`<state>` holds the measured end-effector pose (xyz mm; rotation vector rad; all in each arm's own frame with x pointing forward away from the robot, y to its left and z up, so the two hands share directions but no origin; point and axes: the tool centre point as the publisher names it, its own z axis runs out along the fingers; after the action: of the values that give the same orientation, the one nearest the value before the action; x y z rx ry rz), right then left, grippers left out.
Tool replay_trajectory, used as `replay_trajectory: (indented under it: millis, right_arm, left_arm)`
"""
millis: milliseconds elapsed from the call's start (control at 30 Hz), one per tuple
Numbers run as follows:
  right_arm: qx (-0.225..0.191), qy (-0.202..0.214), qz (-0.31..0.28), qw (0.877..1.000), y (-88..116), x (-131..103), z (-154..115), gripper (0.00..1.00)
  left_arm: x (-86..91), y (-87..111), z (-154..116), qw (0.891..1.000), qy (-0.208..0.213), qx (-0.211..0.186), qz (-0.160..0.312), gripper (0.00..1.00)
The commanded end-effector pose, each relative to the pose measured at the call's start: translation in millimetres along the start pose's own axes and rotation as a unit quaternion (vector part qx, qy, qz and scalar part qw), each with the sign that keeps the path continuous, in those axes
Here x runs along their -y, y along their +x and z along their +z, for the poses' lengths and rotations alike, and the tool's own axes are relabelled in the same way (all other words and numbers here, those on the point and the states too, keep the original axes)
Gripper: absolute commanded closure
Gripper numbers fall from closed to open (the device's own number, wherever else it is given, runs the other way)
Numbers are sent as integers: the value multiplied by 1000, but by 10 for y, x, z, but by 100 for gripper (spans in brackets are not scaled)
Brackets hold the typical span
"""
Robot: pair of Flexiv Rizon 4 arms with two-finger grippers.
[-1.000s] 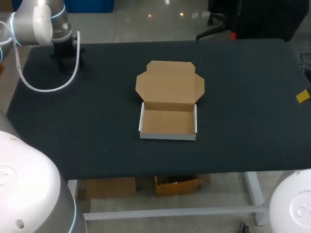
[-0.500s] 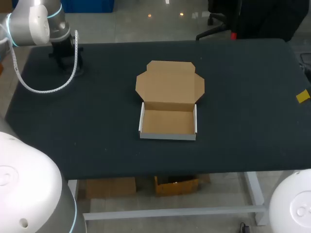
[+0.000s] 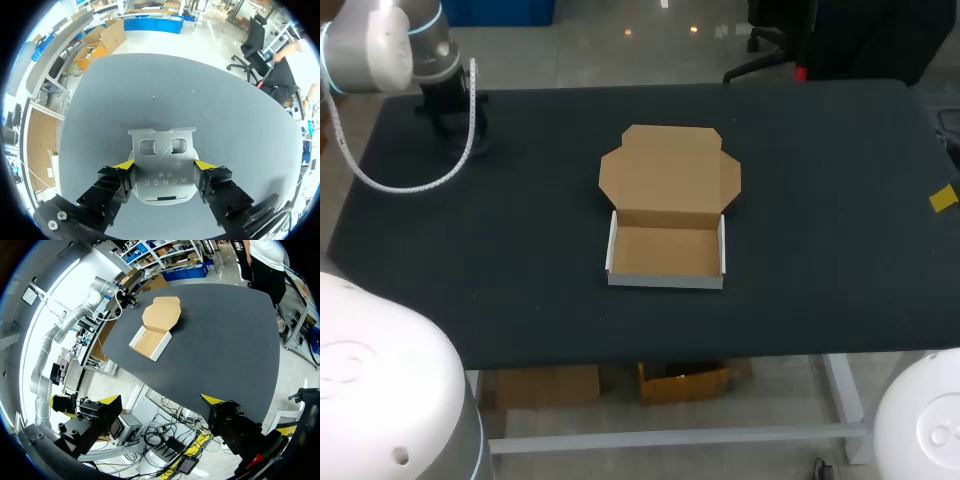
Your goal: Assemble the packaging by folding the flat box into shape, placing the metal phone stand inside, and closing the box properly
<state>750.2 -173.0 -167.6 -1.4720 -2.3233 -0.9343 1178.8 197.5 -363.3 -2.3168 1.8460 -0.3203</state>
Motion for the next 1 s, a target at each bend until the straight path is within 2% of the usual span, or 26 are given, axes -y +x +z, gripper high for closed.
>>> replay_trajectory:
  millis: [33, 500, 1000]
  right_arm:
    - [0, 0, 0, 1000, 12, 8, -13, 0]
    - [0, 0, 0, 1000, 12, 8, -13, 0]
    - [0, 0, 0, 1000, 12, 8, -13, 0]
  left_arm:
    - [-207, -5, -252, 1000, 24, 4, 1, 100]
    - [-630, 32, -554, 999, 27, 10, 22, 100]
    - [-1081, 255, -898, 997, 36, 10, 64, 100]
